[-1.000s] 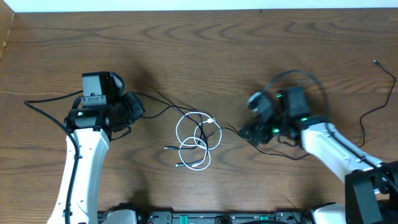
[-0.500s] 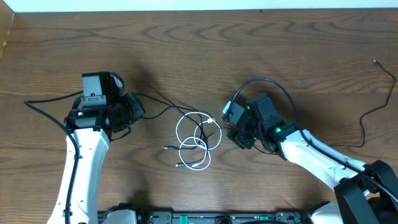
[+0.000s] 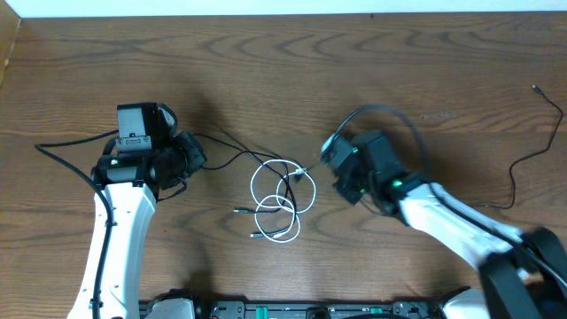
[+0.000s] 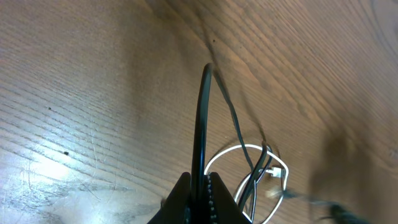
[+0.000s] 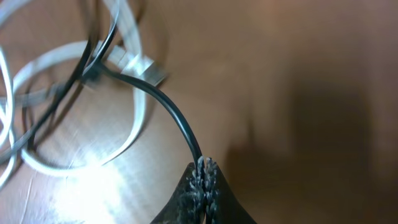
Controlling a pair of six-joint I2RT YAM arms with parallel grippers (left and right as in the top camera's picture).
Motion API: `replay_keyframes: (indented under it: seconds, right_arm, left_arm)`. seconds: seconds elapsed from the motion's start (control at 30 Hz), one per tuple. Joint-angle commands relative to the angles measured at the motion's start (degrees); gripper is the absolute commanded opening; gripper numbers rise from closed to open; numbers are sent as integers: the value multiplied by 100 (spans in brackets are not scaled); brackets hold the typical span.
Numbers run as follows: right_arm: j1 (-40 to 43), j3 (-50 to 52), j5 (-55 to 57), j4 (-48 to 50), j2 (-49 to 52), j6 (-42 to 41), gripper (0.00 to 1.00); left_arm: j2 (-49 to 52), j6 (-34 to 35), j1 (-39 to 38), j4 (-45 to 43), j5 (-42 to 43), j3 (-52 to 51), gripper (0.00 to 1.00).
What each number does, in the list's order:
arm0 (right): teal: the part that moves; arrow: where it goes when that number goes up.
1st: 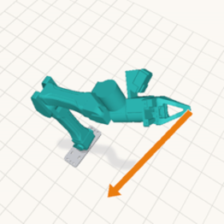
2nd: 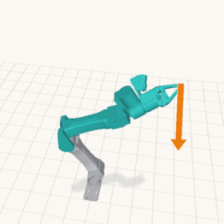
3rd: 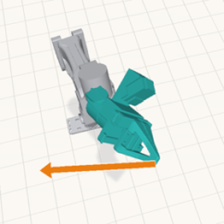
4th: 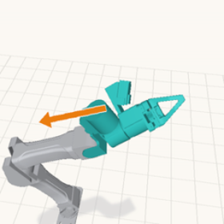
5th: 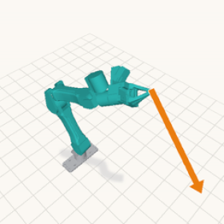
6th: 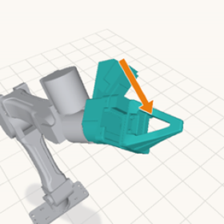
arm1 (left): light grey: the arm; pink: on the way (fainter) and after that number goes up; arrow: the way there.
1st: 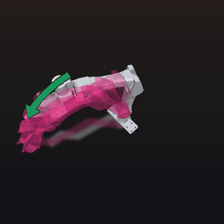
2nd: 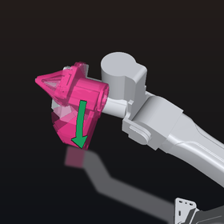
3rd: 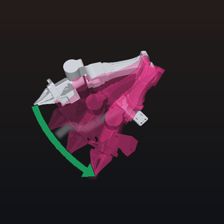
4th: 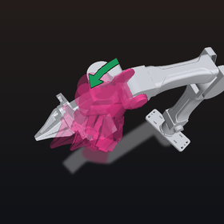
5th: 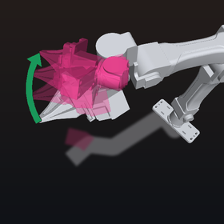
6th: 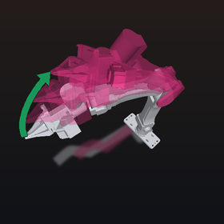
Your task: Untangle cables
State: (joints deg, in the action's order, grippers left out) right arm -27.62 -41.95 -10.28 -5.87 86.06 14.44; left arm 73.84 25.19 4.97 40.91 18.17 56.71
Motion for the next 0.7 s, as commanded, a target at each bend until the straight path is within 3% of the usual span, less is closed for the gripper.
replay_keyframes:
  seconds: [0.0,0.27,0.47,0.67]
  right_arm:
    - [575,-533,181,81,-944,-636,1]
    - [2415,-791,332,-175,-2251,-1117,1]
    - [3794,-789,1386,-826,-2179,-1121,1]
    - [5156,-791,1469,-251,-1991,-1687,1]
  left_arm:
    - [-15,-118,-20,15,66,52,7]
    - [-15,-118,-20,42,66,52,7]
    - [-15,-118,-20,39,68,52,7]
    - [-15,-118,-20,17,68,52,7]
